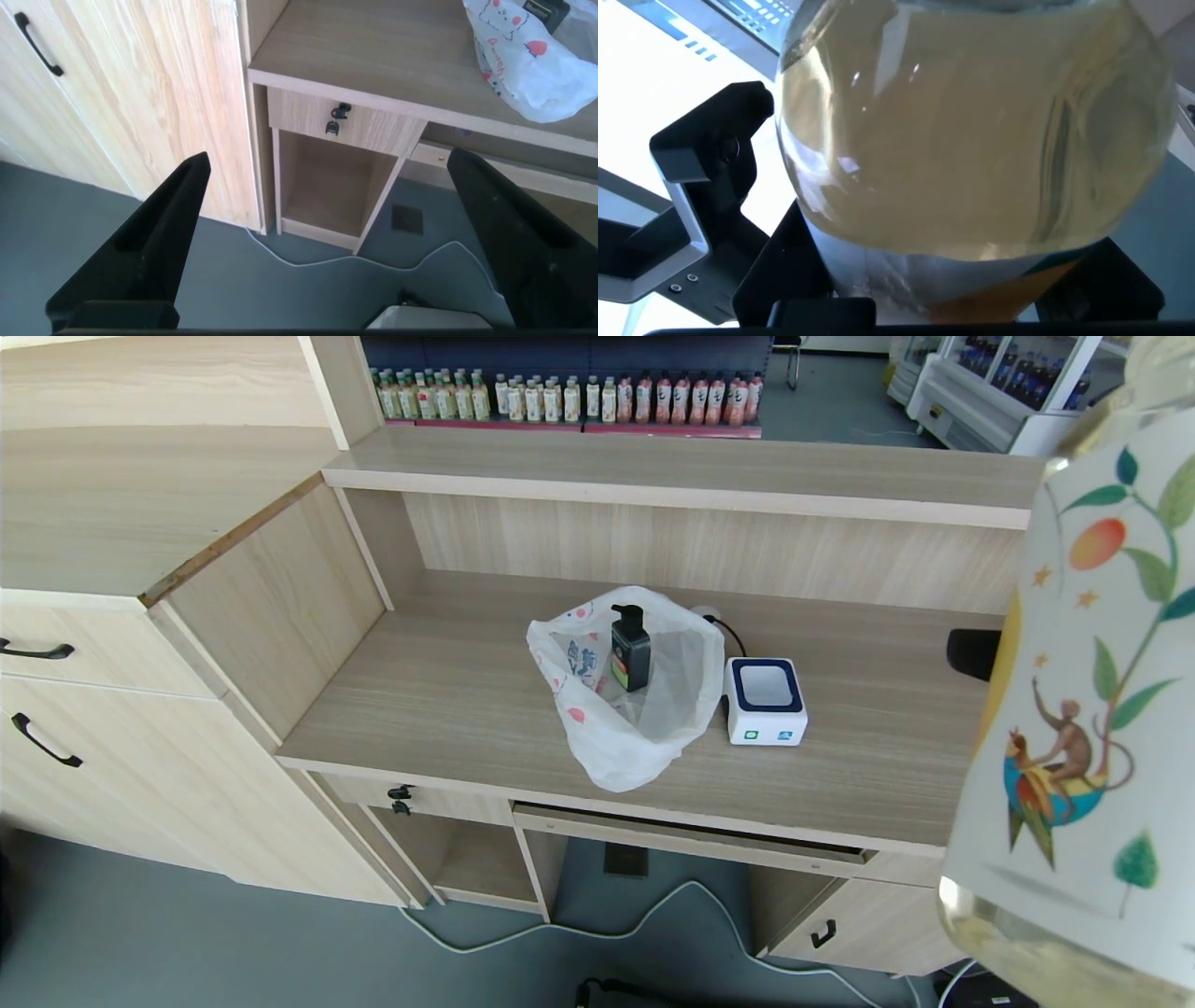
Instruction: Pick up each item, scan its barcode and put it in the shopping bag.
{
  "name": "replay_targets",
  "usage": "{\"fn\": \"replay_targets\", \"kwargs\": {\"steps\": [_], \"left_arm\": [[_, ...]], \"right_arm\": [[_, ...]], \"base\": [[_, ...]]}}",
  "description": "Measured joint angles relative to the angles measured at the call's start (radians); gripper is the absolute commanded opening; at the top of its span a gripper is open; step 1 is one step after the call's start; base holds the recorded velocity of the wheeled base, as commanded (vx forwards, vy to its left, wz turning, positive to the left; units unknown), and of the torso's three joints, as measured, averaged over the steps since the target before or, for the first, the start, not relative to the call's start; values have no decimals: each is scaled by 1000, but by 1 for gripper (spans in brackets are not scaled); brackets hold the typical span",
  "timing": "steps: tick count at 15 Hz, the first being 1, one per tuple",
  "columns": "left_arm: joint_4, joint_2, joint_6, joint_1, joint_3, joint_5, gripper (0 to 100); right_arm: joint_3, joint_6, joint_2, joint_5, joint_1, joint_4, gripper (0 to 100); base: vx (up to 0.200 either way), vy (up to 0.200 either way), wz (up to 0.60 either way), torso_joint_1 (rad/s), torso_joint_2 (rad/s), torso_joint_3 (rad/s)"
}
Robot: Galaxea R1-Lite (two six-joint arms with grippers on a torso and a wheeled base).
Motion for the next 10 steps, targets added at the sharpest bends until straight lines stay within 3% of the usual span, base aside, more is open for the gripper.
{"fn": "replay_targets", "kwargs": {"steps": [10], "left_arm": [[0, 0, 0, 0, 0, 0, 100]], "right_arm": [[6, -3, 1, -2, -1, 4, 0]], "base": [[0, 0, 0, 0, 0, 0]]}}
